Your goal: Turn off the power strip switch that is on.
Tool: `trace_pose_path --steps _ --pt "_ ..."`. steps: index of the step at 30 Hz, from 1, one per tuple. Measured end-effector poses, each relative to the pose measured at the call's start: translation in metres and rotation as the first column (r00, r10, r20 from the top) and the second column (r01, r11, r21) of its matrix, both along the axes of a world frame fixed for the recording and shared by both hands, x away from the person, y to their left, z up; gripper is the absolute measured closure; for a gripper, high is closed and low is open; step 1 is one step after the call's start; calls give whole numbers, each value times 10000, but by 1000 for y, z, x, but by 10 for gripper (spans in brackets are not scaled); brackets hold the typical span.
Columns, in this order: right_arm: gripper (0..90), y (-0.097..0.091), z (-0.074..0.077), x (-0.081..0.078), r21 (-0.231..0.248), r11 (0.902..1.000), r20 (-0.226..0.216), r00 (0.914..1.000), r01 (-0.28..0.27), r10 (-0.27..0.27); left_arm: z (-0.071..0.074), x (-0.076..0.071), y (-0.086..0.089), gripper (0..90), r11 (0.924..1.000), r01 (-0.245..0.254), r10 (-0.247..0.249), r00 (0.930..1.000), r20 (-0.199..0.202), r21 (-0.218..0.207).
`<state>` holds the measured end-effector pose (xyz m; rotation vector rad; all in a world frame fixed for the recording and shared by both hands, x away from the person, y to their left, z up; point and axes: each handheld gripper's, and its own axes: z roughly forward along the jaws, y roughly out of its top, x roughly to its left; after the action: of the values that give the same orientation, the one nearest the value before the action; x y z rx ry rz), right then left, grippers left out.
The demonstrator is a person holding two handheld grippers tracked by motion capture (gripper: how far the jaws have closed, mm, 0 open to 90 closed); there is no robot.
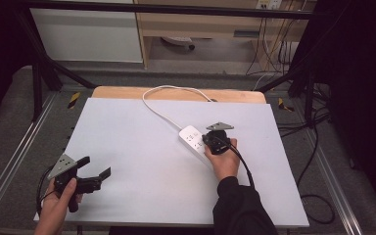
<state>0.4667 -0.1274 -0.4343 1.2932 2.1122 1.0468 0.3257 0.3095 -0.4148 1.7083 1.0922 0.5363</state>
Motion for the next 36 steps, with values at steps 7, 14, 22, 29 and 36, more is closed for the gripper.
trace_pose_path --steps 7,14,22,29,36 --pt "900 0 0 0 65 10000 -35 10000 47 -47 0 0 0 45 10000 7 -7 10000 -17 -7" --pt "900 -3 0 2 335 9994 -203 9998 39 -32 0 0 0 45 10000 6 -6 10000 -4 -4" --pt "900 -4 3 4 745 9971 -382 9992 183 -155 1 0 1 45 10000 -25 24 10000 61 57" --pt "900 -5 4 2 1133 9935 -412 9991 88 -42 1 1 2 45 10000 -56 55 9999 93 64" --pt "900 -9 13 0 1825 9832 -402 9992 46 27 0 1 1 45 10000 -38 37 10000 43 59"
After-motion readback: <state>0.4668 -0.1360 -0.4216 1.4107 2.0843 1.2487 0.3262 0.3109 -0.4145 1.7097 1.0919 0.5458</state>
